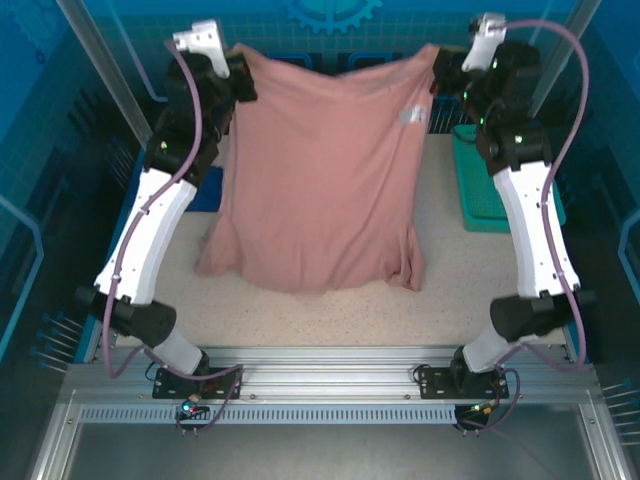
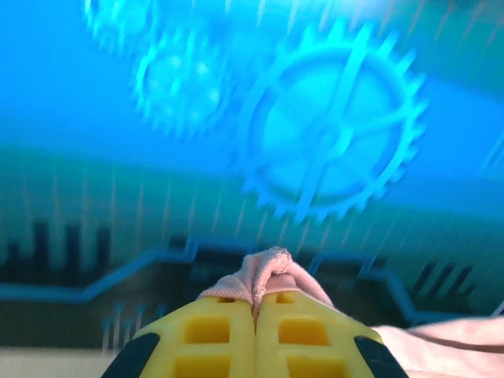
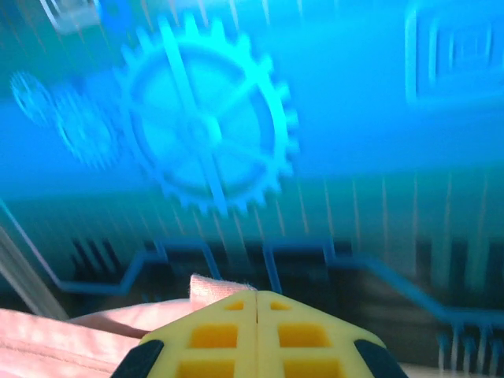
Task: Fold the inside-out t-shirt
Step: Flatten out the T-shirt at the center of the table, then turn the T-shirt inside out at the center of the table.
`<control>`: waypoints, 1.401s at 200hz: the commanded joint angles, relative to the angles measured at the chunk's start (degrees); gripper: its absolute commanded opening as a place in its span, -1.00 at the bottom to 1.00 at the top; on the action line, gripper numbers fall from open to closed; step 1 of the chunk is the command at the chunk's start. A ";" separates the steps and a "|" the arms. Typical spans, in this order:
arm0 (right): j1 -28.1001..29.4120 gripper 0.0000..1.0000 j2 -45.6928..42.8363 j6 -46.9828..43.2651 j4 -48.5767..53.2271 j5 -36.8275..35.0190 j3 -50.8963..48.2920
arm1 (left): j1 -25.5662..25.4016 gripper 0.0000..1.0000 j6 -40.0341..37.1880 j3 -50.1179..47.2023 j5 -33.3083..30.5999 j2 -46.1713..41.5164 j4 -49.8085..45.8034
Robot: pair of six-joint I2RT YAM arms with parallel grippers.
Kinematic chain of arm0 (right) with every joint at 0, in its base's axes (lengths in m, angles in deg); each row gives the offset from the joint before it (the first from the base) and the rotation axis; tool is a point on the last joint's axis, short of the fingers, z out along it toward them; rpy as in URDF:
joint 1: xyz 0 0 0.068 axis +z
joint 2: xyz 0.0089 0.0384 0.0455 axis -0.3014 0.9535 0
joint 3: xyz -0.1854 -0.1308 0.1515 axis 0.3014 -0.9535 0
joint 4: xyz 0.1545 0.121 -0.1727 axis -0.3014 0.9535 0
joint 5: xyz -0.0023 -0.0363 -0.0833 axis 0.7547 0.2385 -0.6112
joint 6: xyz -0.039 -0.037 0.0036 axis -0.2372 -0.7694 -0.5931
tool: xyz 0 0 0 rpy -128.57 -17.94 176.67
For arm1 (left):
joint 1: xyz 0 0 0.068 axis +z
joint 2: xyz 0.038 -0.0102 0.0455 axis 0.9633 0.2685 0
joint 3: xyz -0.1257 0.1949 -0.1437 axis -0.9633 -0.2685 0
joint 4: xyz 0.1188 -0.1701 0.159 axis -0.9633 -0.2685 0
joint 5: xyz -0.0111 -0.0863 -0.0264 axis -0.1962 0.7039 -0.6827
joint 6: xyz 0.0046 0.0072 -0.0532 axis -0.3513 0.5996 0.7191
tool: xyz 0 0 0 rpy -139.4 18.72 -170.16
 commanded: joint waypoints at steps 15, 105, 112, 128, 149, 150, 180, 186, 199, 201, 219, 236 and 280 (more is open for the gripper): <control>-0.66 -1.00 9.27 2.07 6.11 4.19 36.75 | 0.31 -1.00 -4.88 24.46 3.70 1.19 -2.90; -0.49 -1.00 -25.05 1.44 5.62 7.71 -29.54 | -1.29 -1.00 11.25 -47.13 18.04 -38.51 8.47; -0.67 -1.00 -28.22 1.78 6.23 6.11 -37.34 | -2.41 -1.00 12.59 -53.82 18.89 -41.26 7.22; -1.65 -1.00 -34.39 3.49 7.30 2.11 -53.42 | -6.76 -1.00 15.37 -67.53 18.20 -46.71 3.17; -3.14 -1.00 -36.62 6.38 5.86 1.41 -69.28 | -12.13 -1.00 22.74 -85.89 18.88 -49.60 5.63; -3.21 -1.00 -36.52 6.46 5.93 1.43 -69.80 | -12.30 -0.99 23.01 -86.55 18.89 -49.51 5.89; -4.40 -0.60 -33.09 5.77 4.30 -0.28 -77.62 | -15.53 -0.31 26.09 -94.46 20.31 -43.29 9.52; -4.41 -0.50 -32.43 5.32 4.52 -0.46 -77.88 | -15.78 -0.19 25.00 -93.63 20.18 -42.24 8.84; -4.36 -0.33 -31.35 4.25 4.73 0.71 -78.25 | -16.73 0.07 21.87 -91.35 18.22 -40.59 7.73; -4.30 -0.31 -31.20 4.12 4.63 1.02 -78.37 | -16.94 0.11 21.35 -91.12 17.92 -40.34 7.77; -3.68 -0.17 -30.21 3.69 4.19 2.53 -79.09 | -19.18 0.41 16.75 -88.23 15.43 -36.44 9.51; -2.66 -0.08 -29.14 3.69 2.46 5.84 -79.29 | -22.27 0.54 11.29 -84.41 14.53 -29.07 12.95; -1.25 0.05 -24.78 2.62 1.86 8.26 -76.52 | -28.68 0.40 -4.94 -68.15 11.88 -3.73 12.02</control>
